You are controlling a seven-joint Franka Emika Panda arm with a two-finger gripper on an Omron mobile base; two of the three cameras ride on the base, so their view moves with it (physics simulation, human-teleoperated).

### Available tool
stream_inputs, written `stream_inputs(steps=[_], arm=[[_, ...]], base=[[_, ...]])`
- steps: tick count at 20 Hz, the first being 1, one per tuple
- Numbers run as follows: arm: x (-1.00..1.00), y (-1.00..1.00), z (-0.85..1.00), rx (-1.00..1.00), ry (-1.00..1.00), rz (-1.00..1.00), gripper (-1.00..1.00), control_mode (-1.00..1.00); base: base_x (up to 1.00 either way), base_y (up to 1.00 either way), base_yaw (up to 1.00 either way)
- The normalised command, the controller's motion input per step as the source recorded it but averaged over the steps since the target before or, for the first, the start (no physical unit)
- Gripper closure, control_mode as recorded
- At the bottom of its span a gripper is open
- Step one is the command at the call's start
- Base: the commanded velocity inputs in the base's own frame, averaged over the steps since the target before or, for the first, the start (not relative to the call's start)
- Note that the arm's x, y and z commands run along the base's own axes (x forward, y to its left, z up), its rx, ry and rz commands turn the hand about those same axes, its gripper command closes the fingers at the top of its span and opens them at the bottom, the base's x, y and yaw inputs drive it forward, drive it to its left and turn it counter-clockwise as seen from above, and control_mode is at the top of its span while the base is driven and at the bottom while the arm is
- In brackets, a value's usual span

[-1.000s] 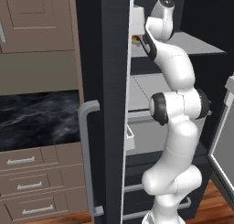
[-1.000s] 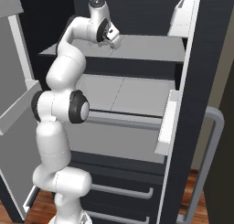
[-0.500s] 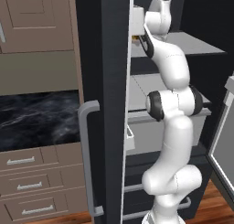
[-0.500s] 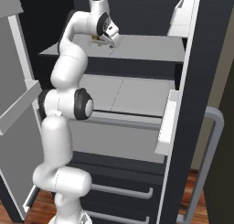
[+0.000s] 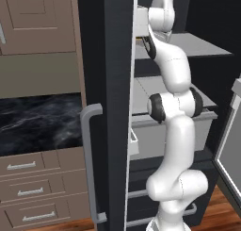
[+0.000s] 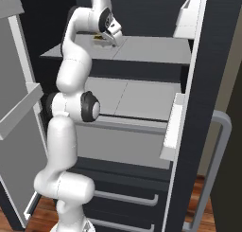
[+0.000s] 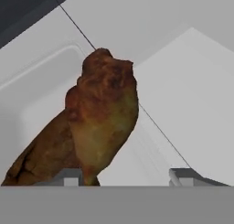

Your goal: Place the tupperware containing the chicken drumstick and sweet potato meal in the microwave. Close the microwave door and press the start button to reheat the meal.

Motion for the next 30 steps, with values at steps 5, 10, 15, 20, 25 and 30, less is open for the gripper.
stream_inputs(steps=[5, 10, 15, 20, 25, 30], arm=[[-0.09, 0.00, -0.77, -0.04, -0.40, -0.06, 1.00, -1.00], [-0.24, 0.00, -0.60, -0.05, -0.49, -0.06, 1.00, -1.00], [-0.23, 0.00, -0.62, -0.08, -0.49, -0.07, 1.00, -1.00], [-0.31, 0.00, -0.17, -0.03, -0.34, -0.09, 1.00, -1.00], [-0.82, 0.00, 0.26, 0.00, -0.02, -0.06, 1.00, -1.00], [-1.00, 0.00, 0.73, 0.04, 0.10, 0.00, 1.00, -1.00]], base=[[0.00, 0.00, 0.00], [0.00, 0.00, 0.00], [0.00, 0.00, 0.00], [0.00, 0.00, 0.00], [0.00, 0.00, 0.00], [0.00, 0.00, 0.00]])
